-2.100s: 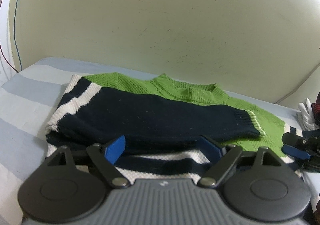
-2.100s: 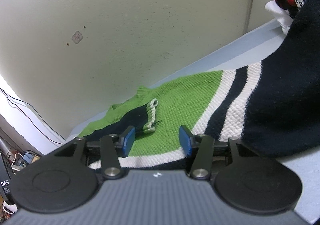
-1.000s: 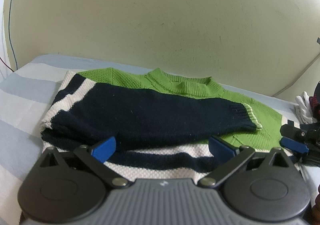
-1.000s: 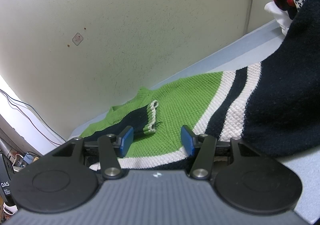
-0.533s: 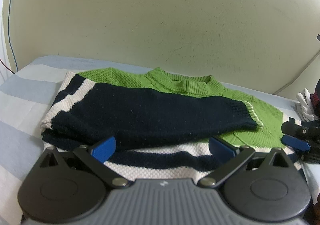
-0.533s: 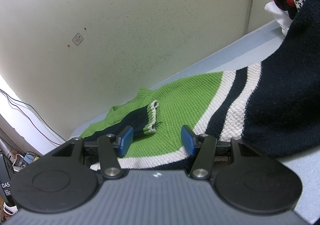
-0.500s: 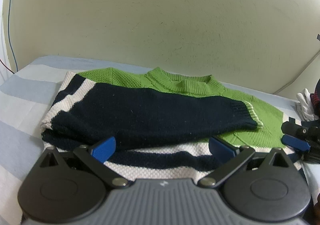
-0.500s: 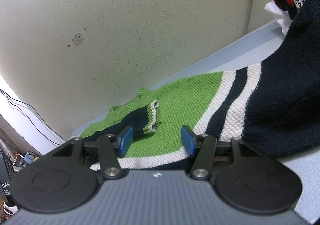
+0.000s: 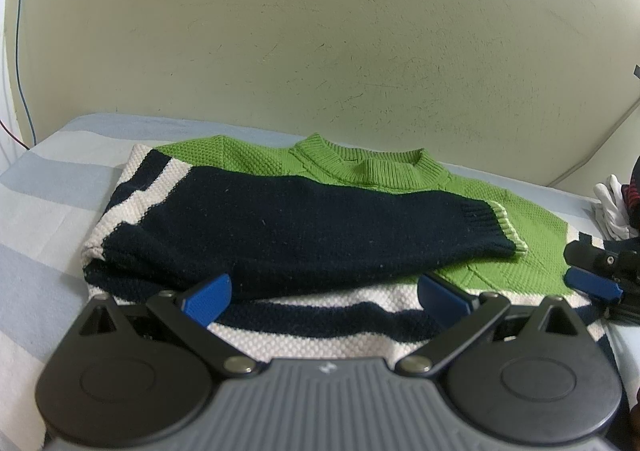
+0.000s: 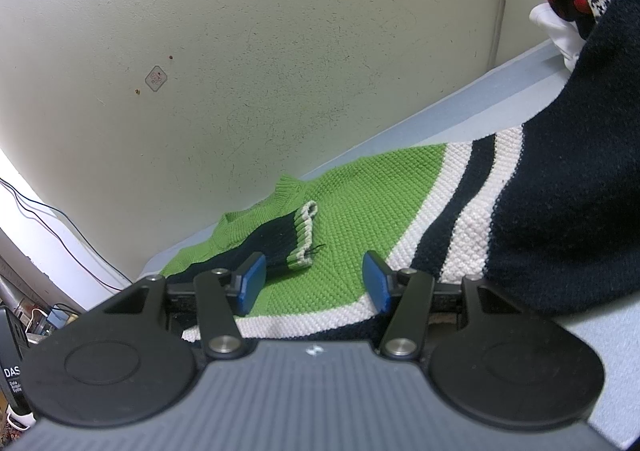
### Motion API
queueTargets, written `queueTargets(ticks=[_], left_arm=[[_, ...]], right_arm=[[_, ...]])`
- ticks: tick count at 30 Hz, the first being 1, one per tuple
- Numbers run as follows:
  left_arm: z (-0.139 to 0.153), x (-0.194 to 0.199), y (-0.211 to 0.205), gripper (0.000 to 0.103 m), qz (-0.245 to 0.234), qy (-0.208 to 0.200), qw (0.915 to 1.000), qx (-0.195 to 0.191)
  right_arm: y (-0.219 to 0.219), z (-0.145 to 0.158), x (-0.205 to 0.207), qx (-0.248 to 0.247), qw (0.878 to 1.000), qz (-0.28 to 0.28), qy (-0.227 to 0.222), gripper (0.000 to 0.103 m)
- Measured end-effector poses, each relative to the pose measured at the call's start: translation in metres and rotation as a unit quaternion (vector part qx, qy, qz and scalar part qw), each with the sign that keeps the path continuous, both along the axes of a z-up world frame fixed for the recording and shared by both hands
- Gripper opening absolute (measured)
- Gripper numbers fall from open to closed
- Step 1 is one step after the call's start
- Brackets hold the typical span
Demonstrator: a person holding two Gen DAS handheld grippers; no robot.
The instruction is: Fold small clothes
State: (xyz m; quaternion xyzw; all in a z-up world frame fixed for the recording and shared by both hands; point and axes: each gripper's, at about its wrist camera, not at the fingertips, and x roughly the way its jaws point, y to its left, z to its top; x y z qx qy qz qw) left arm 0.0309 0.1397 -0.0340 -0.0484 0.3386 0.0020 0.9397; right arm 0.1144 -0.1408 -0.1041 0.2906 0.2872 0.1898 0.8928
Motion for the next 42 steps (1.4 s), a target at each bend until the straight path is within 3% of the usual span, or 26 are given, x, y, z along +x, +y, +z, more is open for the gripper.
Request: queueTargets(ticks=[42], left_arm=[[0.0003, 0.0001, -0.0044, 0.103, 0.002, 0.005, 0.9999, 0.011]], right_arm=[[0.0003, 0.0003, -0.0003, 0.0, 1.0, 0.0, 0.0, 0.057]])
